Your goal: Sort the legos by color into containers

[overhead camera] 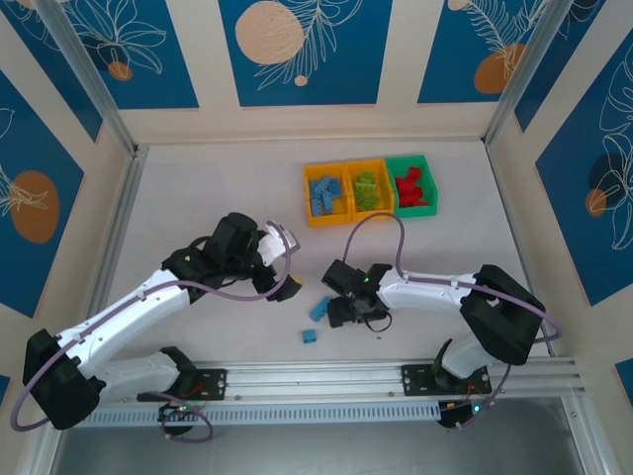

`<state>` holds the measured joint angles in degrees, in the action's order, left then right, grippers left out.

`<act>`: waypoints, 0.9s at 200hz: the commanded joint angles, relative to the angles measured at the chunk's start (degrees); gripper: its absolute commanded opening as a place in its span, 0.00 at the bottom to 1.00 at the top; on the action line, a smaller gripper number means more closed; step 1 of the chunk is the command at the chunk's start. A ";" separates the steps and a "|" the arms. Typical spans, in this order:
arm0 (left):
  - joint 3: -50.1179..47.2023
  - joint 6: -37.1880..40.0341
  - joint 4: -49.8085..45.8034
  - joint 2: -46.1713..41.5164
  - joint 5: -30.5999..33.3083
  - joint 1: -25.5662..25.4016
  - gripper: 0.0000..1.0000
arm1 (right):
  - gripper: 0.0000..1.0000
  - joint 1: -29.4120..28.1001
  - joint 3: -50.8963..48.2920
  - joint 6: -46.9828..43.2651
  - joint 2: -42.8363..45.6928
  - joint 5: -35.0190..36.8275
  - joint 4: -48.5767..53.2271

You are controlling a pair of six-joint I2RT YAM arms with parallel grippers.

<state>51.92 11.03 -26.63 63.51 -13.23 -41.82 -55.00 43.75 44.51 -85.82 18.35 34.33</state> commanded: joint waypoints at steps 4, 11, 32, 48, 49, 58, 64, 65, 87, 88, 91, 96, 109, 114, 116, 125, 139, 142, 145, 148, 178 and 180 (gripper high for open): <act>1.17 0.46 -0.73 -0.57 -0.57 -0.71 1.00 | 0.78 -0.79 -0.04 2.75 -1.56 4.15 1.00; 1.09 0.38 -0.75 -0.66 -0.50 -0.69 1.00 | 0.76 -0.81 -0.21 3.37 -1.33 4.78 1.46; 0.90 0.30 -0.32 -0.49 -0.56 -0.79 1.00 | 0.66 -0.76 -0.89 4.66 0.31 5.49 2.33; 0.99 0.27 -0.09 -0.23 -0.78 -0.81 1.00 | 0.62 -0.56 -1.03 5.73 3.10 6.33 3.55; 1.03 0.25 -0.09 -0.23 -0.81 -0.85 1.00 | 0.62 -0.47 -1.03 5.75 3.33 6.43 3.64; 1.16 0.19 -0.06 -0.05 -0.91 -0.82 1.00 | 0.60 -0.04 -0.93 5.96 5.49 6.92 4.19; 1.22 0.18 -0.05 0.03 -0.92 -0.95 1.00 | 0.59 0.62 -0.69 5.85 7.07 7.29 4.61; 1.24 0.20 -0.02 0.03 -0.96 -0.96 1.00 | 0.59 0.79 -0.64 5.85 7.38 7.30 4.65; 1.60 0.31 -0.15 0.22 -1.00 -1.03 1.00 | 0.58 5.69 1.31 3.22 12.81 7.84 4.53; 1.60 0.31 -0.12 0.22 -1.00 -1.01 1.00 | 0.58 6.13 1.46 2.95 13.02 7.80 4.39; 1.60 0.31 -0.04 0.22 -1.00 -1.03 1.00 | 0.58 7.08 1.88 2.08 13.49 7.55 3.90; 1.60 0.31 0.09 0.30 -0.96 -1.06 1.00 | 0.58 9.40 2.79 0.74 14.09 7.17 3.01; 1.74 0.31 0.53 0.54 -1.18 -1.12 1.00 | 0.58 15.43 5.74 -3.40 13.88 5.71 0.01; 1.82 0.31 0.72 0.71 -1.25 -1.19 1.00 | 0.57 17.66 6.98 -5.18 13.19 5.06 -1.34; 1.86 0.27 0.71 0.76 -1.31 -1.19 1.00 | 0.57 18.84 7.67 -5.76 12.75 4.69 -1.89; 2.08 0.15 1.05 1.12 -1.27 -1.29 1.00 | 0.57 23.25 11.10 -8.28 10.21 2.58 -3.99; 2.33 -0.21 1.35 1.60 -1.27 -1.57 1.00 | 0.57 28.32 18.39 -11.79 2.82 0.40 -5.33; 2.39 -0.38 1.38 1.66 -1.27 -1.62 1.00 | 0.57 29.01 20.30 -12.34 1.00 0.30 -5.24; 2.27 -0.53 1.53 1.70 -1.22 -1.66 1.00 | 0.57 29.81 22.29 -12.72 -0.81 0.09 -5.00; 2.23 -0.63 1.73 1.77 -1.19 -1.80 1.00 | 0.57 30.43 24.23 -13.03 -2.60 -0.14 -4.79; 0.58 -3.29 3.87 1.46 0.29 -3.15 1.00 | 0.58 34.78 41.49 -14.91 -19.78 -2.41 -3.93; 0.45 -3.42 3.91 1.43 0.55 -3.30 1.00 | 0.59 34.96 42.62 -14.85 -20.54 -2.43 -3.57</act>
<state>52.31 10.04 -25.43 65.12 -13.19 -43.40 -22.09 77.41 33.65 -96.82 19.03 30.35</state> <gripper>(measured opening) 0.998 0.614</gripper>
